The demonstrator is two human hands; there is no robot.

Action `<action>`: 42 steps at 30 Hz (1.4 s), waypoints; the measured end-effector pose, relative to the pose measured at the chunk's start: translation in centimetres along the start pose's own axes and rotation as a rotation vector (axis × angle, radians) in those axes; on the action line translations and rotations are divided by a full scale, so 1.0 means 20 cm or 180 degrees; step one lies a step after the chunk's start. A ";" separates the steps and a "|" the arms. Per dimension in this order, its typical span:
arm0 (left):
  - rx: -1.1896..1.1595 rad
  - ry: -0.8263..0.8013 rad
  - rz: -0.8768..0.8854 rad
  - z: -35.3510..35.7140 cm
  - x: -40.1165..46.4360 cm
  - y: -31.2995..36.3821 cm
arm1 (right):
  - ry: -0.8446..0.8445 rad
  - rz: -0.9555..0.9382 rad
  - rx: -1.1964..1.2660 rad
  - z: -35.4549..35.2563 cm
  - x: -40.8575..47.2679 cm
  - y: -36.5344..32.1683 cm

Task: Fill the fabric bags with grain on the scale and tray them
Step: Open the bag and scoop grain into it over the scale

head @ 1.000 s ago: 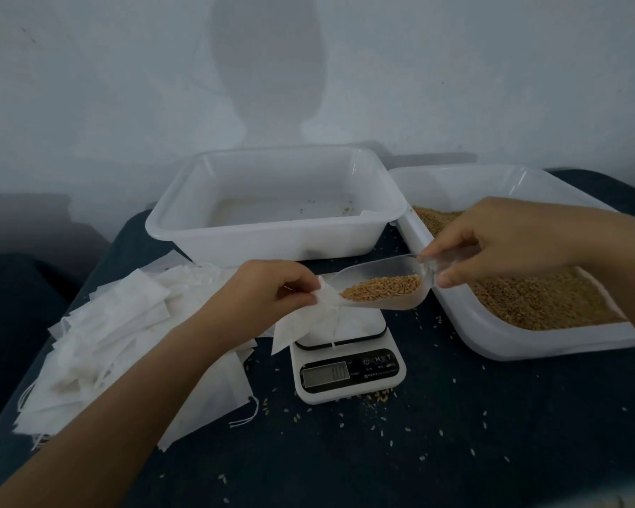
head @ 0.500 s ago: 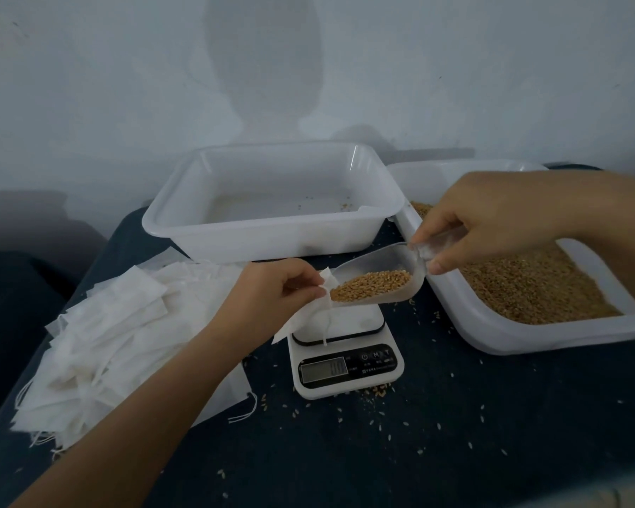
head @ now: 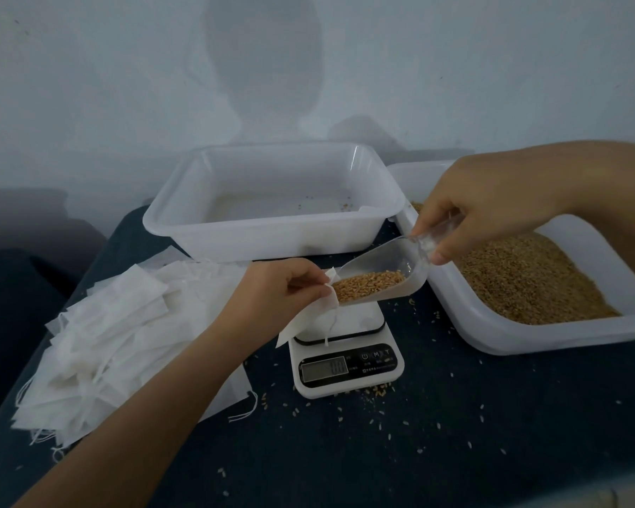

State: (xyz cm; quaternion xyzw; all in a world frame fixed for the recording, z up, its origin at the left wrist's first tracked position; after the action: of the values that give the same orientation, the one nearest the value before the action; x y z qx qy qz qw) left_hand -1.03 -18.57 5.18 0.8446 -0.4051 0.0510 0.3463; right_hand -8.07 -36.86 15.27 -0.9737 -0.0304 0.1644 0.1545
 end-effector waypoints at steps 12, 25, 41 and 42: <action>0.0050 0.0008 -0.0008 -0.03 -0.01 -0.01 | -0.0088 -0.0017 -0.0152 -0.03 0.04 -0.06; -0.0014 0.0062 -0.0145 -0.05 -0.01 -0.02 | -0.0195 0.0092 -0.0354 -0.07 0.04 -0.11; -0.0027 0.0093 -0.0138 -0.04 -0.01 -0.01 | -0.0380 0.0077 -0.0459 -0.11 0.06 -0.15; -0.0038 0.0091 -0.0139 -0.04 -0.01 -0.01 | -0.0393 0.0084 -0.0482 -0.11 0.05 -0.16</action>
State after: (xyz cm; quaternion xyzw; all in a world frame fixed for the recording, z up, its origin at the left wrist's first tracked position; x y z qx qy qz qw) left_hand -0.92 -17.80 5.67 0.8504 -0.3818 0.0531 0.3580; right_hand -6.34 -34.39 17.86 -0.9710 -0.0393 0.2233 0.0762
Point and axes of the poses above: each hand's wrist, its own x-axis towards the middle knuckle, its own z-axis out of the palm, y = z × x, the point moved 6 cm from there along x, towards the middle knuckle, and after that the axes turned 15 degrees about x, right-handed, at the moved point
